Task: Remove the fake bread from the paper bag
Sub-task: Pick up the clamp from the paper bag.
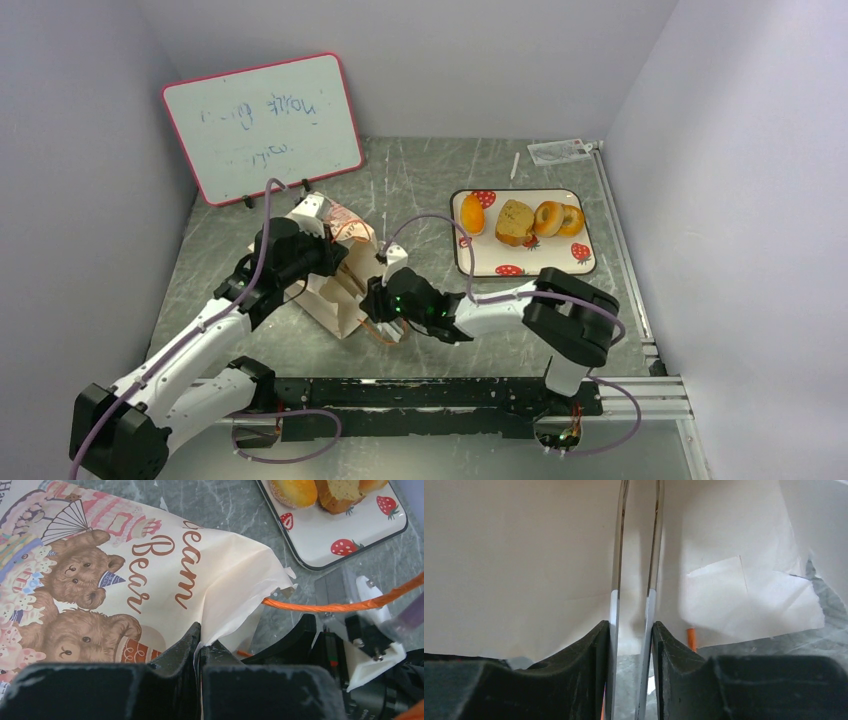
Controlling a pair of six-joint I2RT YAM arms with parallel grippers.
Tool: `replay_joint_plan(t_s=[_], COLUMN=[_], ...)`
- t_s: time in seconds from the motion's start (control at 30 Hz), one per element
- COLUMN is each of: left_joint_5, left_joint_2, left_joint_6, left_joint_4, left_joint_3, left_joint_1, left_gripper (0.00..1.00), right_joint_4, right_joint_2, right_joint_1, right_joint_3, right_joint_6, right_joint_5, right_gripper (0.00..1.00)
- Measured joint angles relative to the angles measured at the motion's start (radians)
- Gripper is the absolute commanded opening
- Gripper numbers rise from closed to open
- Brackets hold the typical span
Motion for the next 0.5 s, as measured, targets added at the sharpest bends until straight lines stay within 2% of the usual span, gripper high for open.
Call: replay_joint_plan(t_s=[0.2, 0.5], left_joint_5=[0.0, 0.001], left_joint_2=[-0.01, -0.016], left_joint_6=[0.0, 0.005], left_joint_4=[0.0, -0.008], left_joint_3=[0.0, 0.0], left_joint_1=[0.0, 0.0], left_gripper=[0.07, 0.07], right_joint_4=[-0.074, -0.084], right_joint_2=[-0.073, -0.098], right_joint_1=[-0.018, -0.074], right_joint_3=[0.018, 0.018], right_joint_6=[0.137, 0.385], right_joint_5=[-0.071, -0.139], right_gripper=[0.34, 0.32])
